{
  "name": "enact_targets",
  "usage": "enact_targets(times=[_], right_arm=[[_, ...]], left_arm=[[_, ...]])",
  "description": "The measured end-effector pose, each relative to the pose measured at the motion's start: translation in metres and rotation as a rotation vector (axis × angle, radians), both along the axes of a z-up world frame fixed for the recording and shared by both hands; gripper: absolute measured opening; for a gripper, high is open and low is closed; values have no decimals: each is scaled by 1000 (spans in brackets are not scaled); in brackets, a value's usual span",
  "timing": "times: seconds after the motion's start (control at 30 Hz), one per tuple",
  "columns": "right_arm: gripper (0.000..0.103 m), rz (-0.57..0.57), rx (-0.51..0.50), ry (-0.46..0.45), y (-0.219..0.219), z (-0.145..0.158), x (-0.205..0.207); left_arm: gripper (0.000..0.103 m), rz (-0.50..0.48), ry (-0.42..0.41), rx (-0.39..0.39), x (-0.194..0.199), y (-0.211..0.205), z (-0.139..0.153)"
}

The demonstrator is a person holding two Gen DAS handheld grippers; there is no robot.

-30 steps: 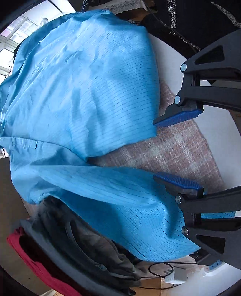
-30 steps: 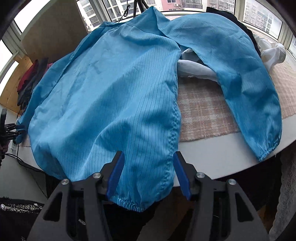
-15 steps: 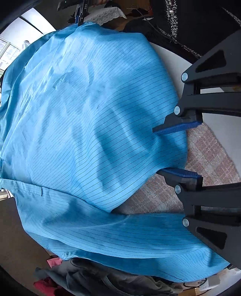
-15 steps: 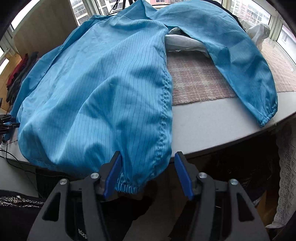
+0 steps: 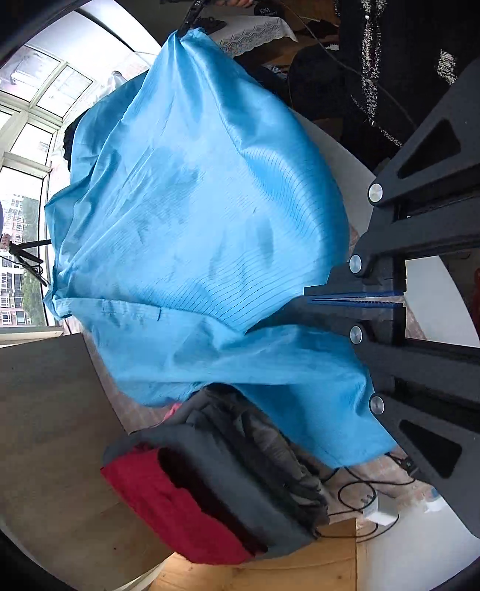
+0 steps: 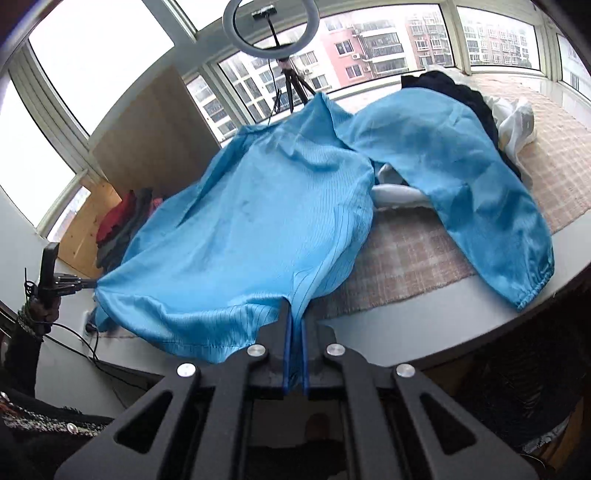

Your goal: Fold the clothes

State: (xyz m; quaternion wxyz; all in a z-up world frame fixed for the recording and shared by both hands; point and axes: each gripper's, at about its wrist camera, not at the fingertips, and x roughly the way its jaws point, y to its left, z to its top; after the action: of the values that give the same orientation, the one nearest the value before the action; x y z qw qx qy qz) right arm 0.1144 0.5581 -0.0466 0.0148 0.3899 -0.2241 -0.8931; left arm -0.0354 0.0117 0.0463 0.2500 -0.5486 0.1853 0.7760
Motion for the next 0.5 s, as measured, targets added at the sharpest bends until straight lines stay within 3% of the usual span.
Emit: enact_targets(times=[0.03,0.1,0.2,0.23,0.3,0.5], right_arm=[[4,-24,2,22,8,9,-2],[4,-73,29,-6,23,4,-17],[4,-104,42,-98,39,-28,-40],[4,-108,47,-137,43,-40,-46],[4,-104,45,-176,44,-55,-49],[4,-84,34,-233,45,-81,-51]], left_arm=[[6,30,30,-24,-15,3,4],[20,74,67,-36,-36,11,2],[22,42,24,19,-36,11,-11],[24,5,8,21,-21,18,-19],[40,-53,-17,-3,17,33,-39],[43,-101,-176,-29,93,44,-121]])
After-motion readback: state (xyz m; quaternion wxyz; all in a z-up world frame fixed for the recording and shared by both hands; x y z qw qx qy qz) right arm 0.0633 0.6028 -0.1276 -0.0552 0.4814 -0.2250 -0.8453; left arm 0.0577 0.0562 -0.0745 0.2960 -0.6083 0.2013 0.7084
